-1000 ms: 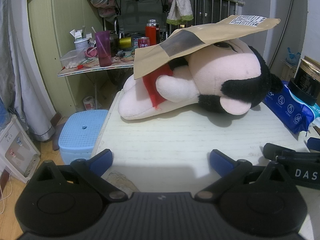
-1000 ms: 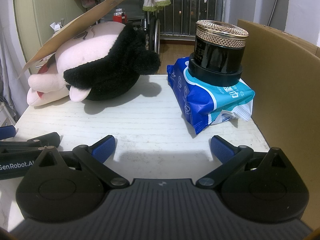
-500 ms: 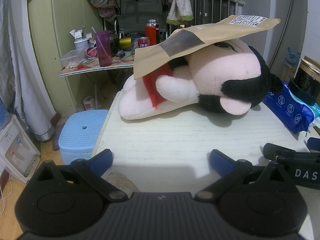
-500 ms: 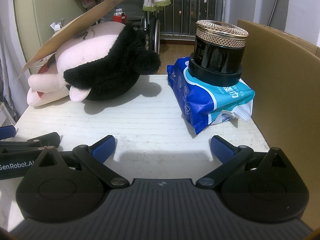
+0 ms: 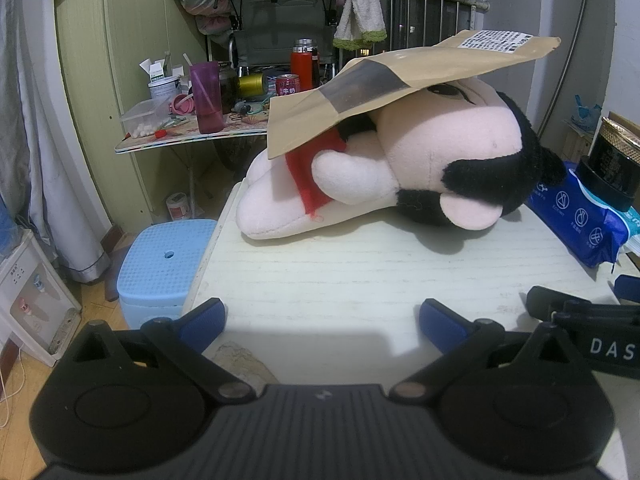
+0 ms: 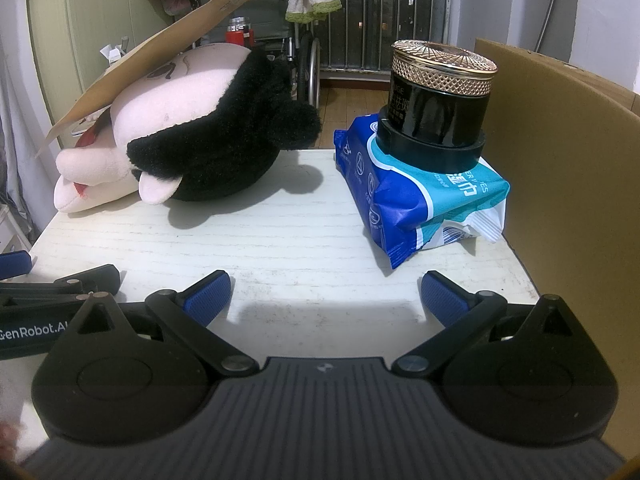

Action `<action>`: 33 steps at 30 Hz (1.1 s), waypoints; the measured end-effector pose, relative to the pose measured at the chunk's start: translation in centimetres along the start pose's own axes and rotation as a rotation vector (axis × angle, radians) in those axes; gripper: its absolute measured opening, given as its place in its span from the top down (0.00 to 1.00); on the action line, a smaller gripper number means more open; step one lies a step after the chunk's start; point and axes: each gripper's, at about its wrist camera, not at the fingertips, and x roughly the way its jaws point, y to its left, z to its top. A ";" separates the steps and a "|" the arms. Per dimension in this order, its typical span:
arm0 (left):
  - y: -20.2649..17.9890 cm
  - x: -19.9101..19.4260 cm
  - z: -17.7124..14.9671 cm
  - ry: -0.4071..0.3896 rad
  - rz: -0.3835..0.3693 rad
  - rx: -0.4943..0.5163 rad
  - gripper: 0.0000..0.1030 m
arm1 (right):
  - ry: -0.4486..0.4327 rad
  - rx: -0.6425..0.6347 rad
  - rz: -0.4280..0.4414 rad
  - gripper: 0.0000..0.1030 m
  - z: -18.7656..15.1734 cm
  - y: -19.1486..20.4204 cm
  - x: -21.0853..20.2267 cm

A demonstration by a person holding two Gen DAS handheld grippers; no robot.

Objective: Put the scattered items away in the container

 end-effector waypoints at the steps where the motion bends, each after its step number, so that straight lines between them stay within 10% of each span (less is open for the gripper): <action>1: 0.0 0.0 0.0 0.000 0.000 0.000 0.00 | 0.000 0.000 0.000 0.01 0.0 0.0 0.0; 33: -0.4 -1.3 -0.8 0.001 0.058 -0.052 0.00 | 0.000 -0.008 0.006 0.01 0.0 -0.2 0.0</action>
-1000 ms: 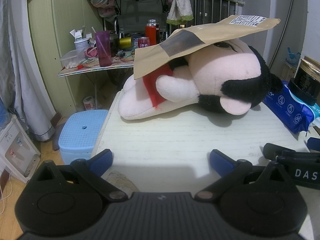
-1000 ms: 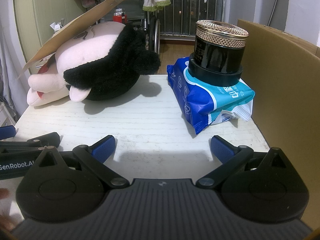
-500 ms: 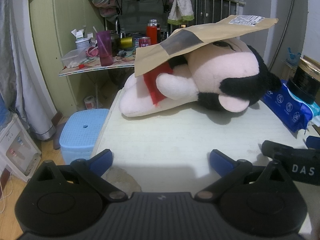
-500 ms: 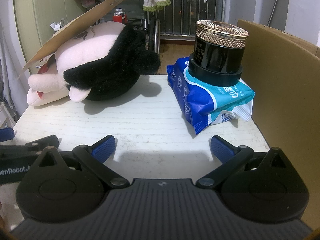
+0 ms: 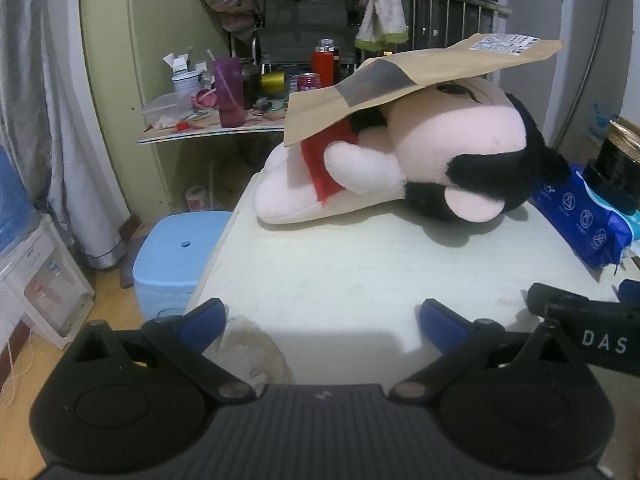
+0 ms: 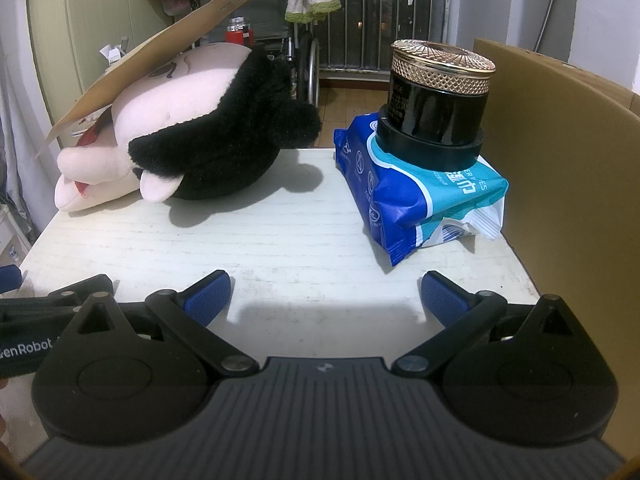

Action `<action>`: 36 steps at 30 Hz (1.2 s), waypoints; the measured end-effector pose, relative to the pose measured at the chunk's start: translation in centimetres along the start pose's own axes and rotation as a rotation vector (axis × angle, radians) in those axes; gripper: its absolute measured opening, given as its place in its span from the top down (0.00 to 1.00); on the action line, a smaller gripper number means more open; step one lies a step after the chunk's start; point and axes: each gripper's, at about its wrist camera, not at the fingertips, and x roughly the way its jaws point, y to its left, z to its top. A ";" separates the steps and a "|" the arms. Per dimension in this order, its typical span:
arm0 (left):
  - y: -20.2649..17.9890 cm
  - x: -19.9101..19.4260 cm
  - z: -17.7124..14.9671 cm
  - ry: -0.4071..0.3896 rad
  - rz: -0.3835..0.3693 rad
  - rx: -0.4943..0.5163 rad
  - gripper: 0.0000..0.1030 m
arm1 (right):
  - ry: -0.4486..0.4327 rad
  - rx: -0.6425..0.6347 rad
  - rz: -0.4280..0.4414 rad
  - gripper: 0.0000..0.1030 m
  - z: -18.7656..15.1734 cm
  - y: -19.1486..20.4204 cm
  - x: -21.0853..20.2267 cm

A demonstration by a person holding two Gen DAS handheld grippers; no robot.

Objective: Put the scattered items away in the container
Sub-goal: 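Move the right tool to the brown paper envelope on the plush toy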

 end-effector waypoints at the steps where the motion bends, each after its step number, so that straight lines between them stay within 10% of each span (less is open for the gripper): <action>1: 0.0 -0.1 0.0 0.000 0.003 -0.003 0.00 | 0.002 -0.012 0.017 0.01 0.0 -0.3 0.0; 14: 2.1 -3.5 -1.3 -0.086 -0.005 -0.149 0.05 | -0.121 -0.138 0.074 0.01 -0.4 -1.4 -6.1; 25: 3.3 -7.3 4.7 -0.220 -0.120 -0.234 0.09 | -0.360 -0.127 0.195 0.01 8.5 -1.9 -16.8; 30: 5.0 -5.5 5.4 -0.186 -0.260 -0.407 0.10 | -0.244 -0.025 0.383 0.02 14.2 -4.0 -14.5; 36: 5.9 -4.1 4.6 -0.212 -0.212 -0.455 0.11 | -0.117 -0.083 0.431 0.02 16.9 -3.7 -8.6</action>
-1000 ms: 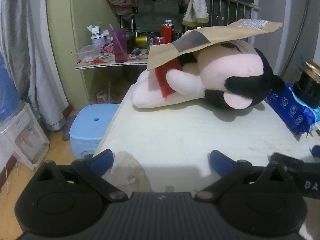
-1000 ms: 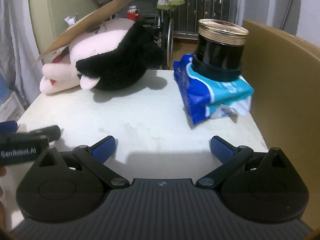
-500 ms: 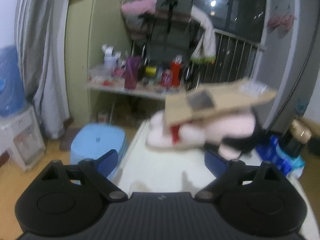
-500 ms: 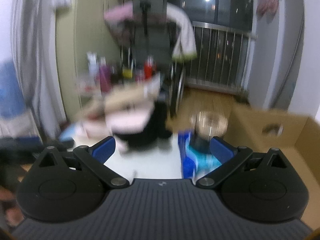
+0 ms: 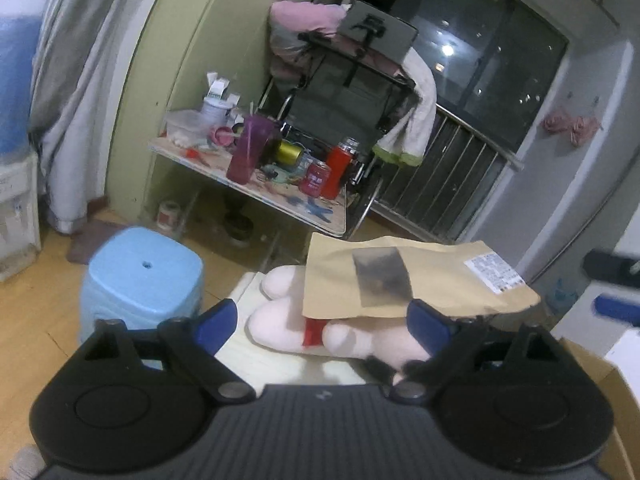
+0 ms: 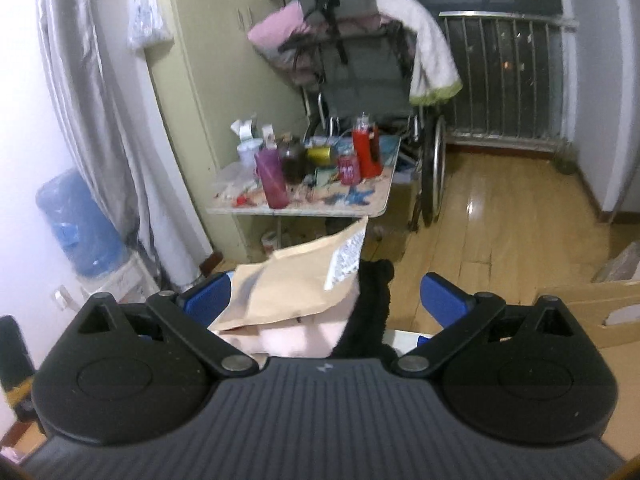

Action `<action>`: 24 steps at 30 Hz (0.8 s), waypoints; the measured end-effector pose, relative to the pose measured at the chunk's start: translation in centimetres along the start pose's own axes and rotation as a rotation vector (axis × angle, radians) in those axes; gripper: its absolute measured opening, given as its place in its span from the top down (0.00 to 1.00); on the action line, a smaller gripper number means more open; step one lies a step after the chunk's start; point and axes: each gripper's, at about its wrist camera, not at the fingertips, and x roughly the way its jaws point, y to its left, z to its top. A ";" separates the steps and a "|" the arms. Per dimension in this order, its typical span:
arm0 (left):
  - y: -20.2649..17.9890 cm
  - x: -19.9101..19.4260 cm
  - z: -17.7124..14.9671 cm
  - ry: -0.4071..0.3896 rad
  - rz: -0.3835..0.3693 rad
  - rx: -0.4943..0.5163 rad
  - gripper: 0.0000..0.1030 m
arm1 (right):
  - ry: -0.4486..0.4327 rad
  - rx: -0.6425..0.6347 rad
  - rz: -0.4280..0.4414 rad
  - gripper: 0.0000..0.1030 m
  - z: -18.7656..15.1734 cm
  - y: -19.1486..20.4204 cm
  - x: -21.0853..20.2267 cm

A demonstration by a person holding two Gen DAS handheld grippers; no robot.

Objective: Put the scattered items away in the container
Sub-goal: 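Move the right tool to the brown paper envelope on the plush toy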

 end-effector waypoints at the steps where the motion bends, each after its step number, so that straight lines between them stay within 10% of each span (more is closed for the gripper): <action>1: 0.6 0.1 0.0 -0.002 -0.024 -0.038 0.11 | 0.013 0.016 0.007 0.03 0.0 -0.6 0.9; 17: 4.1 4.6 0.6 0.056 -0.138 -0.296 0.22 | 0.062 0.269 0.295 0.17 0.7 -5.9 9.5; 24: 4.4 5.5 0.5 0.084 -0.165 -0.324 0.42 | 0.114 0.314 0.252 0.32 0.1 -6.6 10.8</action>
